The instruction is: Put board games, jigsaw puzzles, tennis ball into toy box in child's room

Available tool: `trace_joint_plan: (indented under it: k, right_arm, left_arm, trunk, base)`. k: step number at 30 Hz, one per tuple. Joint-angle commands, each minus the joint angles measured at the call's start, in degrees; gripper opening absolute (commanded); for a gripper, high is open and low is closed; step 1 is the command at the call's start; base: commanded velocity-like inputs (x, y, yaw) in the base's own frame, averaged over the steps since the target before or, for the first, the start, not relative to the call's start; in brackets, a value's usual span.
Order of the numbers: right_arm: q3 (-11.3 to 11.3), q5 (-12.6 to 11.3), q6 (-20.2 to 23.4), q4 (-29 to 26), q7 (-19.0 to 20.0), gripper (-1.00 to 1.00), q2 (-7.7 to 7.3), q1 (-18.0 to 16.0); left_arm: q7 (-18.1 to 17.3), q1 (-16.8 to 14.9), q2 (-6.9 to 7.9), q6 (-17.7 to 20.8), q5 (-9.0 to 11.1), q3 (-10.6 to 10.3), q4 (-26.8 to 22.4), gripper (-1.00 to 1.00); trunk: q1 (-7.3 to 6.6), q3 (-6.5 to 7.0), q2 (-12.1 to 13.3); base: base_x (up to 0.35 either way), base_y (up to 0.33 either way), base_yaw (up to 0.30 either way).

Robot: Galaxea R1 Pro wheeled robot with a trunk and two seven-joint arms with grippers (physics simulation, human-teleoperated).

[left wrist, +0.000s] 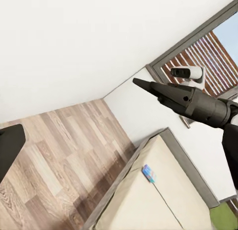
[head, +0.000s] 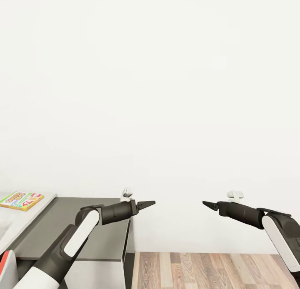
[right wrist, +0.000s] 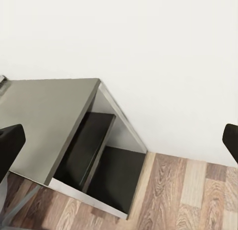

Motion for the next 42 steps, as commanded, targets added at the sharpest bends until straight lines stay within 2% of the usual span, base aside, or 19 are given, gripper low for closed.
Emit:
trace_joint_plan:
  k: [1,25,42]
  right_arm:
    - [-0.1,0.1,0.3,0.0,0.3,1.0,0.01,0.0]
    - [0.1,0.1,-0.2,-0.1,0.3,1.0,0.05,0.0]
    - [0.1,0.1,-0.3,-0.1,0.3,1.0,0.06,0.0]
  left_arm:
    - [0.0,0.0,0.04,0.2,0.2,0.0,0.0,1.0]
    - [0.1,0.0,0.03,-0.2,0.1,-0.1,0.5,1.0]
    - [0.1,0.0,0.03,-0.2,0.1,0.0,0.5,1.0]
  trunk:
    - [0.02,-0.07,0.0]
    - [0.02,-1.93,0.0]
    - [0.02,-3.02,0.0]
  base:
    - [0.0,0.0,-0.056]
    - [0.0,0.0,-0.092]
    - [0.0,0.0,-0.197]
